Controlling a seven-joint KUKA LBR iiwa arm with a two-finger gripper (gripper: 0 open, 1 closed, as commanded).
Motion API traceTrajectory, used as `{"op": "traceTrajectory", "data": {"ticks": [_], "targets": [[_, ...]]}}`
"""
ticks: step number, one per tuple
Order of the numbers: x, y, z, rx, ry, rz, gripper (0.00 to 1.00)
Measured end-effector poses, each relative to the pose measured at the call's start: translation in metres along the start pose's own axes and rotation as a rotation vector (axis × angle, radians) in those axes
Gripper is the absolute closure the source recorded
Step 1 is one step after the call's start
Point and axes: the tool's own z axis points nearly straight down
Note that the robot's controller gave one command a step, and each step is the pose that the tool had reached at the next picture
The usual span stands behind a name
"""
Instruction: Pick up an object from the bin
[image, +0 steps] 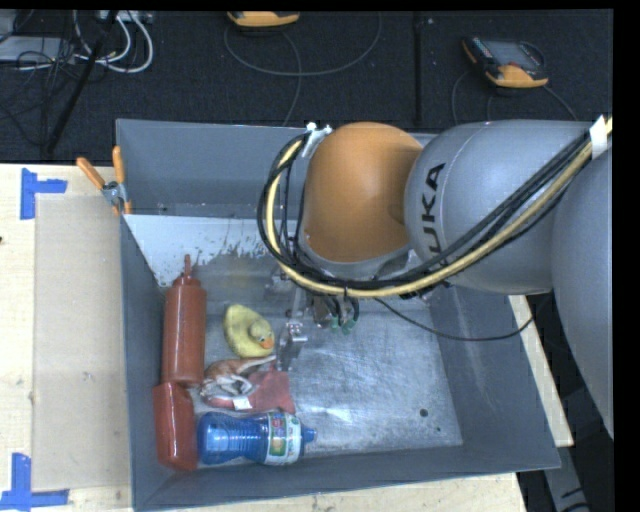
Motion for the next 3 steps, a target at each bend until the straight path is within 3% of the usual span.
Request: {"op": "traceTrajectory", "data": {"ticks": [1, 2, 3], "targets": [[0.0, 0.0, 0.0, 0.0, 0.0, 0.0, 0.0], [-0.009, 0.009, -0.007, 0.002, 0.002, -0.136, 0.0], [-0.019, 0.023, 0.022, -0.001, -0.013, -0.374, 0.0]]}}
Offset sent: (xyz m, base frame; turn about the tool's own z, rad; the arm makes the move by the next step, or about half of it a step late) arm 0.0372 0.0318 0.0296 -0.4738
